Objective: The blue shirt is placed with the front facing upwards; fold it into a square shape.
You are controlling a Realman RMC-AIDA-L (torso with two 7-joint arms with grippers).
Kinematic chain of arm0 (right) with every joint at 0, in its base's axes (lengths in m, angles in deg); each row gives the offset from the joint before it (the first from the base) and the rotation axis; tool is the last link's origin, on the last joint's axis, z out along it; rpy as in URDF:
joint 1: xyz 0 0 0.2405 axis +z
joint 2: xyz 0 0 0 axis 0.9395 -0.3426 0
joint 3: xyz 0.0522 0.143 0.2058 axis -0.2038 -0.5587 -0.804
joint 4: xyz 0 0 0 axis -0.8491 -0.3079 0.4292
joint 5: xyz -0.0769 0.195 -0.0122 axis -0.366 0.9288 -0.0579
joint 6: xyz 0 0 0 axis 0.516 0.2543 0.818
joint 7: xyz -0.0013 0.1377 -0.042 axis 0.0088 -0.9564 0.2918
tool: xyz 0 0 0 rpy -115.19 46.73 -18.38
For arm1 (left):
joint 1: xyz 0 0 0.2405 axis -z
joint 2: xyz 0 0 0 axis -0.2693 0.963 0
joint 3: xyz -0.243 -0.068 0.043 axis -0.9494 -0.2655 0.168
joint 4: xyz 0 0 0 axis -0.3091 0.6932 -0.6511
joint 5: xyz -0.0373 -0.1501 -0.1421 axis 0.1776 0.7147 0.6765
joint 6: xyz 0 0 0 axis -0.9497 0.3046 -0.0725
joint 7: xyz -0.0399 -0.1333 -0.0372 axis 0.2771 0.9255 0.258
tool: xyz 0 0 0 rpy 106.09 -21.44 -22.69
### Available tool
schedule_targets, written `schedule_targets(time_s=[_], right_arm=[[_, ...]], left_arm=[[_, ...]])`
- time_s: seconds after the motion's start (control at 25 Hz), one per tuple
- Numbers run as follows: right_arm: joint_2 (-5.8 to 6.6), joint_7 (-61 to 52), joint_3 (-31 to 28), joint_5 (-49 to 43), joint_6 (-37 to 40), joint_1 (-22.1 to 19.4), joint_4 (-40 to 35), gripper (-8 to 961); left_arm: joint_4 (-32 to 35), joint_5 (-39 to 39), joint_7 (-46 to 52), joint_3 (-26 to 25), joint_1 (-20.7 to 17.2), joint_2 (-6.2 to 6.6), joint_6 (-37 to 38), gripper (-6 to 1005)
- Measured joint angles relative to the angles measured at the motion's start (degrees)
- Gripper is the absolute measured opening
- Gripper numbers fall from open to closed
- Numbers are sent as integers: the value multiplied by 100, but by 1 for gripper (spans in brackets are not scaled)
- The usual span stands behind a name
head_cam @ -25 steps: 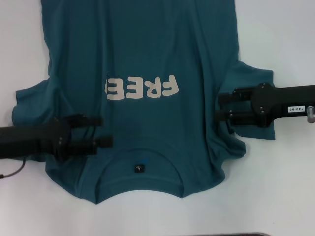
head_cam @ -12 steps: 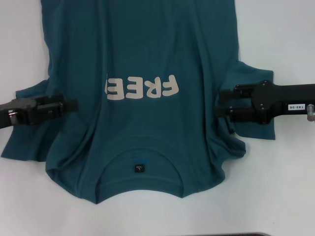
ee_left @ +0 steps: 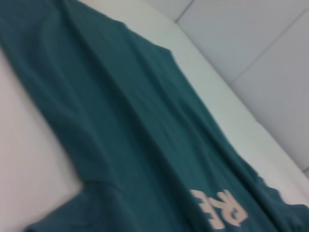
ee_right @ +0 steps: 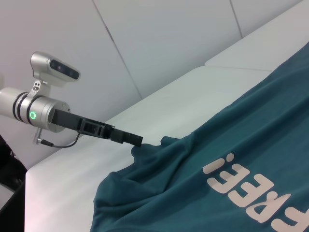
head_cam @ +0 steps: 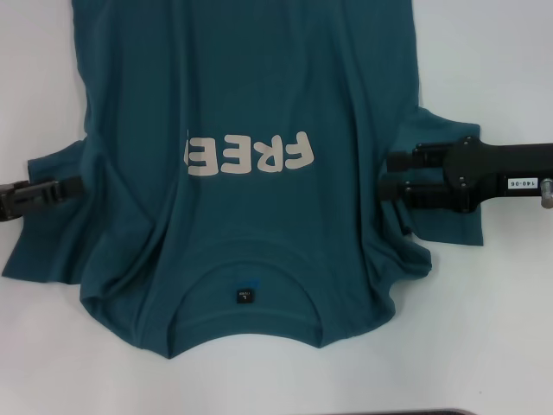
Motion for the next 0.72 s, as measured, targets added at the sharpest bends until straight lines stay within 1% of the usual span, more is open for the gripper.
schedule_targets(time_s=[0.48,0.72], right_arm=[[2,0,-16,0,-9,0,0,600],[2,0,-71,0,-8,0,0,599]], left_arm=[[-45,-51,8,-3,-44,24,-498,840],[-57,-76,52,-11,-79,95,-561,839]])
